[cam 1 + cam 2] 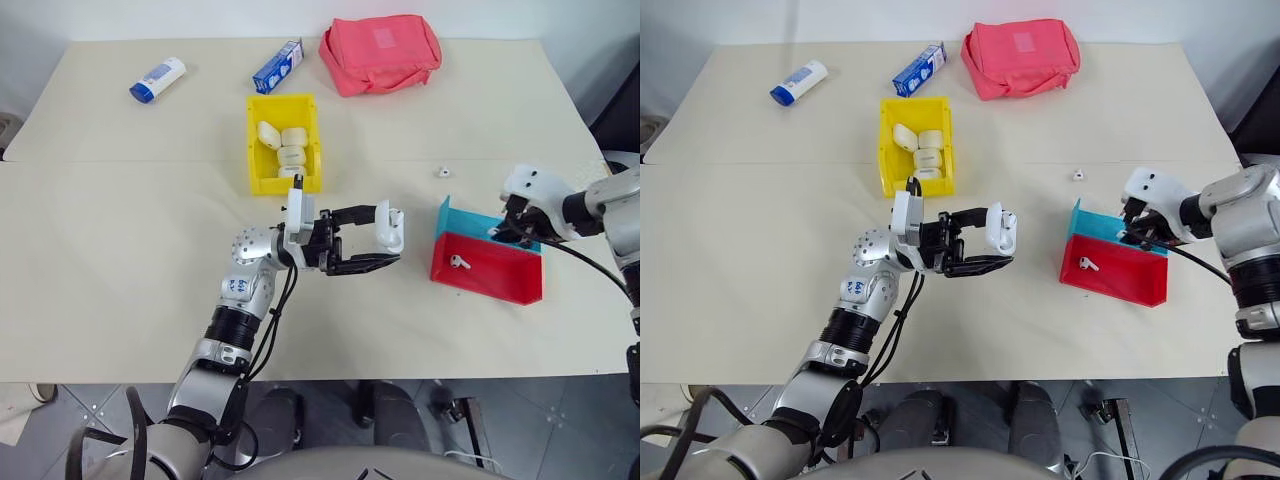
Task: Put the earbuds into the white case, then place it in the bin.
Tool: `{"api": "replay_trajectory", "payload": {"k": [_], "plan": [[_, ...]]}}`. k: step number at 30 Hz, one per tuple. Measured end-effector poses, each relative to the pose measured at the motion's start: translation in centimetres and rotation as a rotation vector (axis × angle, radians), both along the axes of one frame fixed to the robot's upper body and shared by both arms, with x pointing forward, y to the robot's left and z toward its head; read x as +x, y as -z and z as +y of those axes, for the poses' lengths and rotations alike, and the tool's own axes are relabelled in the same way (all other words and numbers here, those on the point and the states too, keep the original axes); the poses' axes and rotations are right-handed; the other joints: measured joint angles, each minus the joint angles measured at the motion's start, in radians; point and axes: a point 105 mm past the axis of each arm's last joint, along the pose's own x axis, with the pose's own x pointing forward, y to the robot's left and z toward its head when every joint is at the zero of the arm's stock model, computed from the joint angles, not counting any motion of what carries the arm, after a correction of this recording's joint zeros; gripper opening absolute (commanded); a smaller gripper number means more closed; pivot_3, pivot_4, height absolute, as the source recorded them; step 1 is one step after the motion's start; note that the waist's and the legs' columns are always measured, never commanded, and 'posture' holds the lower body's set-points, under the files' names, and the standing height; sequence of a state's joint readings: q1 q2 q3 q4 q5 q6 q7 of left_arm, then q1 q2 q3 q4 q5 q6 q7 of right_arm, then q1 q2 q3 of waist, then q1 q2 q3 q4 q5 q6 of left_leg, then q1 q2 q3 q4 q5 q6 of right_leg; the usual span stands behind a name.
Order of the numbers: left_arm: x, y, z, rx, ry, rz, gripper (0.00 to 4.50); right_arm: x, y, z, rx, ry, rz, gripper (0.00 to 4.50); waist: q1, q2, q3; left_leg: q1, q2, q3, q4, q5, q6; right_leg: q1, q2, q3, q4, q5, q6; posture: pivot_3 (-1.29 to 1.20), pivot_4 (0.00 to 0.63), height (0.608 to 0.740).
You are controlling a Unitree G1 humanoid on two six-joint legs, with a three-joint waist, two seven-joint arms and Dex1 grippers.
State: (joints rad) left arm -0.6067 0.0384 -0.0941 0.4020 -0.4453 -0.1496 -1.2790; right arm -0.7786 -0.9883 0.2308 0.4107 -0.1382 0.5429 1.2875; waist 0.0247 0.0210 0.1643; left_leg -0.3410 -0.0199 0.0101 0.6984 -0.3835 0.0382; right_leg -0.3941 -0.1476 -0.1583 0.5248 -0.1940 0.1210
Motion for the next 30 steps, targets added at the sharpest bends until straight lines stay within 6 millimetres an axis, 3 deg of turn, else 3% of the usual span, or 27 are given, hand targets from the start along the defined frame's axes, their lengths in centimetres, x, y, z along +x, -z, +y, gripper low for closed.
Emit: {"api": "replay_trajectory", "payload": {"k": [4,8,13,16,22,30], "plan": [[0.1,-0.1,-0.1,0.001,0.004,-0.006,2.8,-0.5,-1.3,0.1,0.052,0.03,-0.074,0.38,0.001,0.0,0.0,0.0,0.0,0.0,0.0,0.0,0.0,0.0,0.0,0.0,0.0,0.0,0.0,0.0,0.15,0.74],[0.4,0.2,0.0,0.014,0.016,-0.004,2.8,-2.6,-2.4,1.6,0.21,0.004,-0.178,0.38,0.006,0.0,0.0,-0.001,0.0,-0.001,0.0,0.0,0.0,0.0,0.0,0.0,0.0,0.0,0.0,0.0,0.15,0.74],[0.9,0.2,-0.2,0.041,0.055,-0.015,2.8,-5.2,-5.6,5.5,0.449,-0.086,-0.391,0.38,0.005,0.0,0.0,0.0,0.0,-0.001,0.001,0.0,-0.001,0.0,0.0,0.0,0.0,0.0,0.001,0.0,0.15,0.74],[1.1,0.2,-0.3,0.057,0.08,-0.021,2.8,-6.8,-6.5,7.3,0.561,-0.074,-0.397,0.38,0.006,0.0,0.0,0.0,0.0,-0.002,0.001,-0.001,0.0,0.0,0.0,0.0,0.0,0.0,0.0,0.0,0.15,0.74],[1.6,-0.2,-0.9,0.091,0.136,-0.057,2.8,-9.3,-8.5,12.6,1.03,-0.07,-0.373,0.38,0.005,0.0,0.0,-0.001,0.0,-0.003,0.0,-0.001,0.0,-0.002,0.0,0.001,0.002,0.0,-0.001,0.0,0.15,0.74],[2.3,-0.5,-1.0,0.104,0.147,-0.064,2.8,-9.8,-8.6,13.9,1.227,0.041,-0.371,0.38,0.003,0.001,-0.001,-0.002,-0.001,-0.001,0.0,-0.001,0.003,-0.004,0.0,0.002,0.005,0.0,-0.001,0.0,0.15,0.74]]}}
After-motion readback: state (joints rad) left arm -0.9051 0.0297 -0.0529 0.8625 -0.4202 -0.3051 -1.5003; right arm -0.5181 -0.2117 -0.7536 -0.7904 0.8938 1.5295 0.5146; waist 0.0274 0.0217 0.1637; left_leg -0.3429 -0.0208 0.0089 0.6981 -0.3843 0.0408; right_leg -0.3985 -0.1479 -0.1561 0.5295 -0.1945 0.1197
